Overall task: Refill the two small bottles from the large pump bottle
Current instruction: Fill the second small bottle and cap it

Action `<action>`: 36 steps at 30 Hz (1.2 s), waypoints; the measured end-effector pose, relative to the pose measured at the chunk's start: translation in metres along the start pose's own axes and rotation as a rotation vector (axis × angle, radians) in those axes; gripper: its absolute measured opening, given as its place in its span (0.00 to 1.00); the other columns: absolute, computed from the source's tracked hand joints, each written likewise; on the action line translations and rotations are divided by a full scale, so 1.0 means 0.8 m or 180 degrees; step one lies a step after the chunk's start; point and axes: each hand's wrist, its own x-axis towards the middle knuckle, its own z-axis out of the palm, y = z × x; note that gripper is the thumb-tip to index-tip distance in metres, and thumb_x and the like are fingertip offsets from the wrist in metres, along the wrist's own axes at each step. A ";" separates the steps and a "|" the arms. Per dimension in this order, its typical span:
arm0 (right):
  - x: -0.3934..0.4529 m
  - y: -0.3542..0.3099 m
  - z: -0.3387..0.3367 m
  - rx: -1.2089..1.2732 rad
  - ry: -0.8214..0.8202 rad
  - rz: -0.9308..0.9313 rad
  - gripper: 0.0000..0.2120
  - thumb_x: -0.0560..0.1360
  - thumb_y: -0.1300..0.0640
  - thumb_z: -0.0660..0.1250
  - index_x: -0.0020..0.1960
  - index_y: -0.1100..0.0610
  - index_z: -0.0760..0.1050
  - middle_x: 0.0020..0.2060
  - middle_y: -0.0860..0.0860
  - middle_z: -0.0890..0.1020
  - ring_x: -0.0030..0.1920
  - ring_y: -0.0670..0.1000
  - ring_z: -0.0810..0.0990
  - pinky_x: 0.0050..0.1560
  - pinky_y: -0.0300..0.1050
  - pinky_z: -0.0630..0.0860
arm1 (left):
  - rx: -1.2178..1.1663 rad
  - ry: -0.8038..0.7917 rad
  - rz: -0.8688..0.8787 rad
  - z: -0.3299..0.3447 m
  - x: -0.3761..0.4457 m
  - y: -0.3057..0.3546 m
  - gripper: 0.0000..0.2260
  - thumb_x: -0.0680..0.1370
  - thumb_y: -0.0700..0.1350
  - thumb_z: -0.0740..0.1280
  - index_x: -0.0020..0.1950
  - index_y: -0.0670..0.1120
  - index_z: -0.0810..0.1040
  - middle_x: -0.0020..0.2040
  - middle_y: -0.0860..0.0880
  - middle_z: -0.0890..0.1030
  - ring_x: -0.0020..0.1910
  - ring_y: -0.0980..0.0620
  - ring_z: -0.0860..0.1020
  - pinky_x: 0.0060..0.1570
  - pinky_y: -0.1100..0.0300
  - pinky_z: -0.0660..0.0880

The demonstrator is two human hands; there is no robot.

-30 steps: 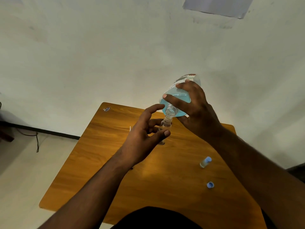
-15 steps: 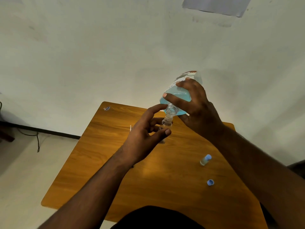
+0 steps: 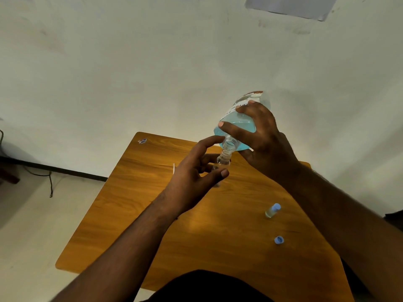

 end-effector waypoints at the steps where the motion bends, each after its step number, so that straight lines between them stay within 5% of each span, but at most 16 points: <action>1: 0.000 0.000 0.000 0.0001 -0.0006 0.0003 0.32 0.67 0.63 0.77 0.69 0.52 0.71 0.65 0.64 0.72 0.68 0.66 0.67 0.52 0.63 0.79 | 0.0006 0.0003 -0.0001 0.000 0.000 0.000 0.27 0.75 0.44 0.71 0.68 0.64 0.65 0.59 0.53 0.81 0.55 0.54 0.82 0.46 0.51 0.83; 36: 0.011 0.001 -0.001 -0.0012 -0.0025 -0.0094 0.31 0.67 0.65 0.76 0.68 0.53 0.72 0.64 0.65 0.73 0.68 0.66 0.67 0.51 0.63 0.80 | -0.0031 0.0053 -0.0090 -0.003 0.005 -0.001 0.28 0.75 0.43 0.71 0.68 0.64 0.65 0.60 0.53 0.81 0.56 0.56 0.81 0.47 0.51 0.83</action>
